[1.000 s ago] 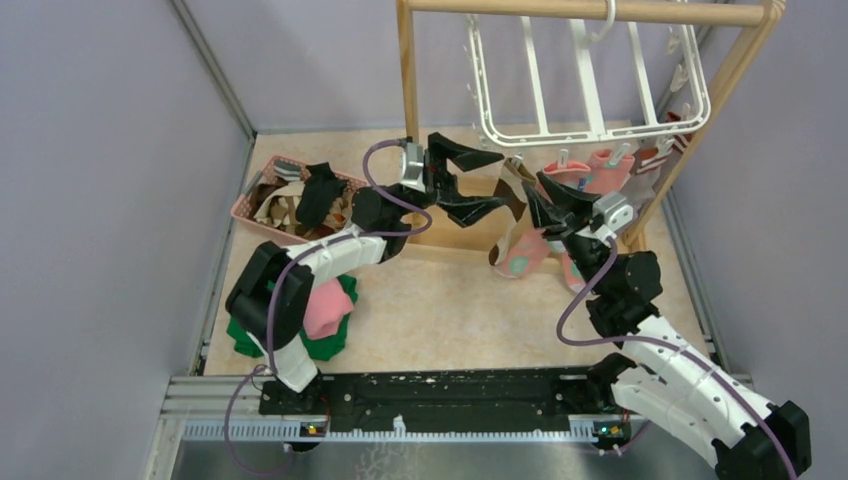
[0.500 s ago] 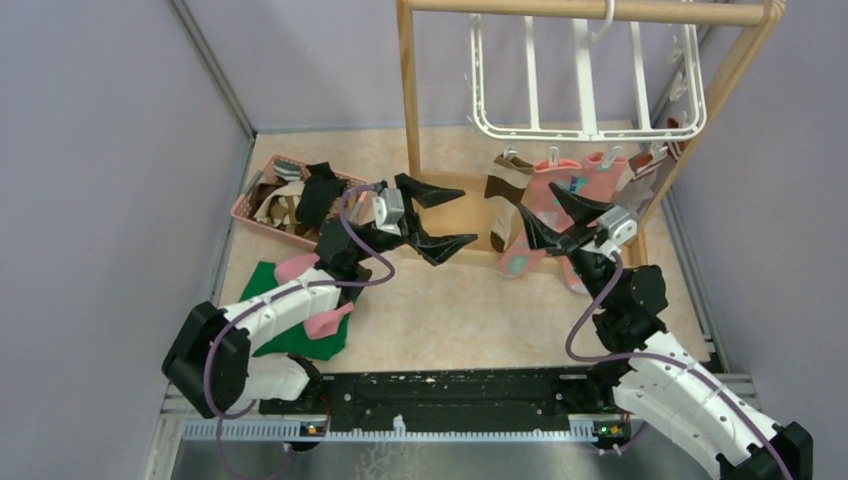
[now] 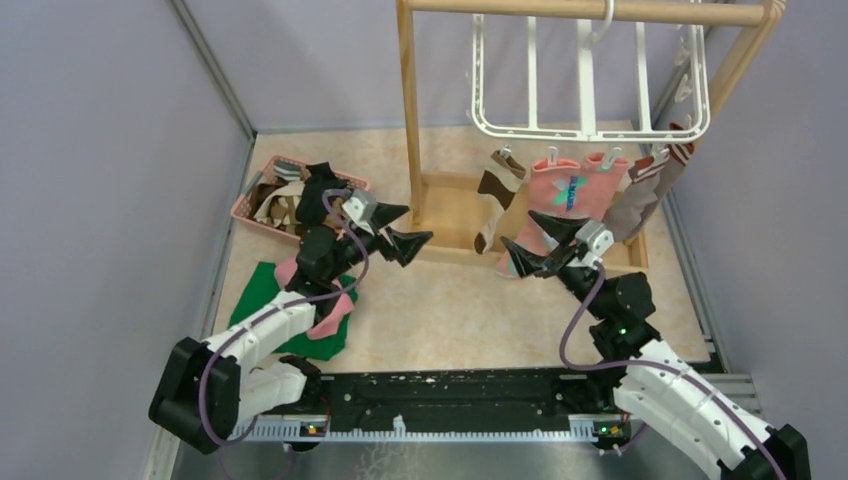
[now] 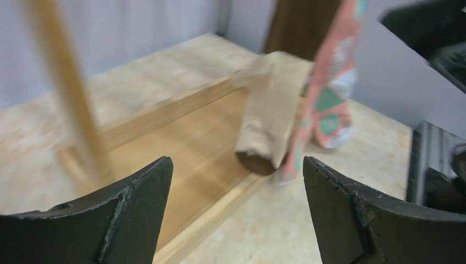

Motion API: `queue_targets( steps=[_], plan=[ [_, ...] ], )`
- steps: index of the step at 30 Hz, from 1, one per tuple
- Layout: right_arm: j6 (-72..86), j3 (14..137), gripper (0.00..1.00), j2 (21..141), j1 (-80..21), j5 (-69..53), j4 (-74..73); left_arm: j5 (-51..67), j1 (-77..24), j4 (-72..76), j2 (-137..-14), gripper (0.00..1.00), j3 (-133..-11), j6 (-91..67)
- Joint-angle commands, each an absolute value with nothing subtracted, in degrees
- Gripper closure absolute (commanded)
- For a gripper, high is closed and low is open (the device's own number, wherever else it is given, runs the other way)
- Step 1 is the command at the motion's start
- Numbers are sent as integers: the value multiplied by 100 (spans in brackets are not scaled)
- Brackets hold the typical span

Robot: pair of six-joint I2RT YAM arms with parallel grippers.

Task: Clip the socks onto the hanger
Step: Clamp the sock onto the hanger, then pick up the sock from the bin.

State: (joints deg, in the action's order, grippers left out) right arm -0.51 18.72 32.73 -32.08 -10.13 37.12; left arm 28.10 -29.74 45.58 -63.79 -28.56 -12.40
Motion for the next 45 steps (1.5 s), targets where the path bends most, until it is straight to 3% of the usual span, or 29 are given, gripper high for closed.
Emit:
queue_targets(
  steps=[1,9,15,27,41,45],
  plan=[
    [341,1675,29,3623,-3163,-1711,4016,2744,-2000,4446,-6120,7,-2558,-2381],
    [498,1362,28,4047,-3159,-1985,4285,1808,-1262,3432,-5961,7,-2608,-2201],
    [594,1245,28,4193,-3164,-1953,4500,431,-907,2756,-6408,6,-3259,-1534],
    [793,1078,27,4243,-3164,-1722,4738,74,-42,2590,-7977,7,-4687,-2052],
    [923,985,26,4182,-3161,-1503,4801,-1249,716,1492,-7818,1,-4679,-4622],
    [923,993,26,4132,-3164,-1503,4757,-1348,1007,749,-8287,10,-5124,-5605]
  ],
)
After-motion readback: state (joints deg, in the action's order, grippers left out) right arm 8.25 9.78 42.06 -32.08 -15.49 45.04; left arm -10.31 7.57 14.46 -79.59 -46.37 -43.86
